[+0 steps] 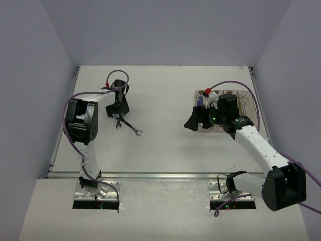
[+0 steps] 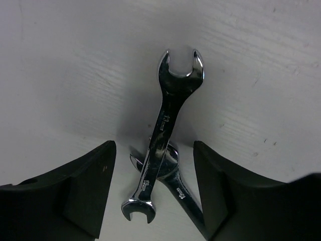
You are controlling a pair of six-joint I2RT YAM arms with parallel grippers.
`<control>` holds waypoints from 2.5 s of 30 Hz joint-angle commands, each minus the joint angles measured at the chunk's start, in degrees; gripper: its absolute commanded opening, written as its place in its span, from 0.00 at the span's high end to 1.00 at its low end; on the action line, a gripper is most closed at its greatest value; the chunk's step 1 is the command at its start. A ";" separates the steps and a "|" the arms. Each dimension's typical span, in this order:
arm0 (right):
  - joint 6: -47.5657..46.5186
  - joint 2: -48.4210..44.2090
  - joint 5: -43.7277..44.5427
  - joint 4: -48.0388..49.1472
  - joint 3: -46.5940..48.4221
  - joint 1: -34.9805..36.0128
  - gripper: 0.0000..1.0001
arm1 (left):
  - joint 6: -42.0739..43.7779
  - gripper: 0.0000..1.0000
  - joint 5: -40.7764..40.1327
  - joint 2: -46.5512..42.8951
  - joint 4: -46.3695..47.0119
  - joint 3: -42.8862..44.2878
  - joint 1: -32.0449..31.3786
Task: Sort the tools into containers
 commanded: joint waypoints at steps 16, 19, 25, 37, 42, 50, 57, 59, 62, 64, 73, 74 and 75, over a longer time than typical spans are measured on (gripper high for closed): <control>-3.06 -1.89 -4.72 2.78 -0.72 0.04 0.05 | 7.72 0.74 3.47 6.91 -2.89 7.12 3.24; -3.08 -1.96 -5.09 2.72 -0.77 0.04 0.05 | 7.51 0.83 4.19 7.63 -2.50 7.12 3.38; -2.87 -1.76 -5.41 3.33 -0.97 0.04 0.05 | 5.56 1.00 3.30 6.96 -3.09 8.17 3.43; 0.43 0.29 -12.59 8.27 -2.05 0.11 0.07 | -2.27 1.00 4.49 -12.12 5.18 -5.45 0.86; 3.92 2.72 -15.29 14.73 -2.92 2.44 0.11 | -4.96 1.00 4.49 -19.54 8.16 -10.78 -3.13; 11.45 12.22 -8.21 29.30 0.07 20.05 0.11 | -14.19 1.00 8.78 -31.66 14.72 -15.98 -15.53; 12.20 21.19 5.72 26.85 7.94 26.48 0.20 | -23.70 1.00 12.93 -38.44 22.64 -21.45 -24.43; 12.56 22.19 8.73 26.85 8.95 26.84 0.31 | -25.06 1.00 13.22 -39.16 23.64 -21.88 -26.86; 13.45 22.38 12.25 27.31 8.94 26.94 0.46 | -25.76 1.00 13.71 -40.35 24.60 -22.51 -28.20; 13.16 22.12 13.37 27.32 9.14 27.02 0.72 | -25.46 1.00 13.75 -41.07 24.71 -22.67 -28.59; 0.39 18.97 34.07 2.77 16.77 22.27 1.00 | -19.75 0.00 -6.63 -40.09 1.08 -8.23 -28.48; -1.37 18.08 37.19 -2.30 18.37 18.07 1.00 | -19.14 0.00 -10.68 -42.15 -1.42 -7.73 -28.44; -3.50 17.10 39.46 -7.90 19.81 13.47 1.00 | -18.25 0.00 -12.86 -44.54 -3.05 -8.43 -28.39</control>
